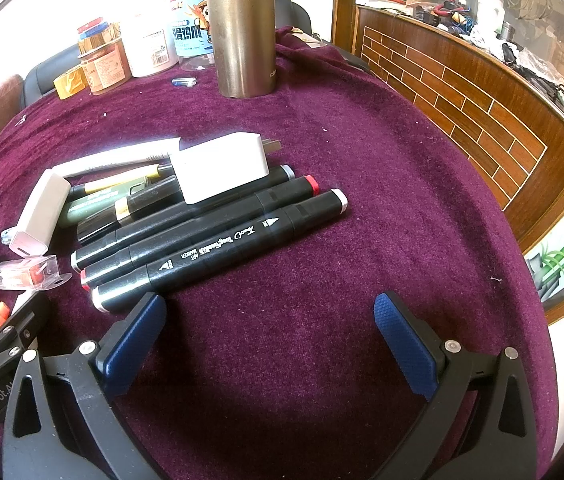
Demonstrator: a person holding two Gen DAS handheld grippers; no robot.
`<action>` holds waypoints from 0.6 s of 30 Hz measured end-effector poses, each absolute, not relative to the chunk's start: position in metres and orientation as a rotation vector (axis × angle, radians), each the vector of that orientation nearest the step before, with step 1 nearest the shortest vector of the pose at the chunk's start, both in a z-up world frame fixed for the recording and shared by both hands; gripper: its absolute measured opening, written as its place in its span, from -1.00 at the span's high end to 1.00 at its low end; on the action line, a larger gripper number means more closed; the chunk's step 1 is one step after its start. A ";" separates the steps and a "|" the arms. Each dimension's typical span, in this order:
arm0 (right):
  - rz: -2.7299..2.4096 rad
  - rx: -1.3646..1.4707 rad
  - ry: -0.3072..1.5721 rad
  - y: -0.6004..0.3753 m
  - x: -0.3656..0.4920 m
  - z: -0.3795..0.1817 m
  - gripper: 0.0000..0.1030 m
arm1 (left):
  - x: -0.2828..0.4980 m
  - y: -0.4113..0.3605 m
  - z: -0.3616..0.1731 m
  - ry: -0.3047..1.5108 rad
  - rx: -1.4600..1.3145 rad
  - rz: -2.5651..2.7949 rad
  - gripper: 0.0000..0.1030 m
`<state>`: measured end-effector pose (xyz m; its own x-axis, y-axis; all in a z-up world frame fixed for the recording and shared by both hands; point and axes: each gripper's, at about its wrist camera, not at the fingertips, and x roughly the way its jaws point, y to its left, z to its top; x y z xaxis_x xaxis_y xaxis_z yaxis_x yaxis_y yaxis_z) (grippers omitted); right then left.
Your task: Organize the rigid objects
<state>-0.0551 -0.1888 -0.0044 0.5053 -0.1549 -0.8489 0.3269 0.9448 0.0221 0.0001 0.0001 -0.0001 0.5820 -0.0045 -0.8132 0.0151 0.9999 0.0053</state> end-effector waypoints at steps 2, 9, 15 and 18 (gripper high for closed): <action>-0.293 0.189 1.001 -0.189 -0.055 -0.004 -1.00 | 0.000 0.000 0.000 0.950 0.012 -0.011 -0.97; -0.293 0.189 1.001 -0.189 -0.054 -0.004 -1.00 | 0.000 0.001 0.000 0.949 0.011 -0.008 -0.97; -0.267 0.167 1.007 -0.187 -0.055 -0.003 -1.00 | 0.001 0.004 0.001 0.983 0.026 -0.054 -0.97; -0.196 0.166 1.035 -0.192 -0.057 -0.002 -1.00 | -0.003 0.006 0.002 1.059 0.069 -0.140 -0.97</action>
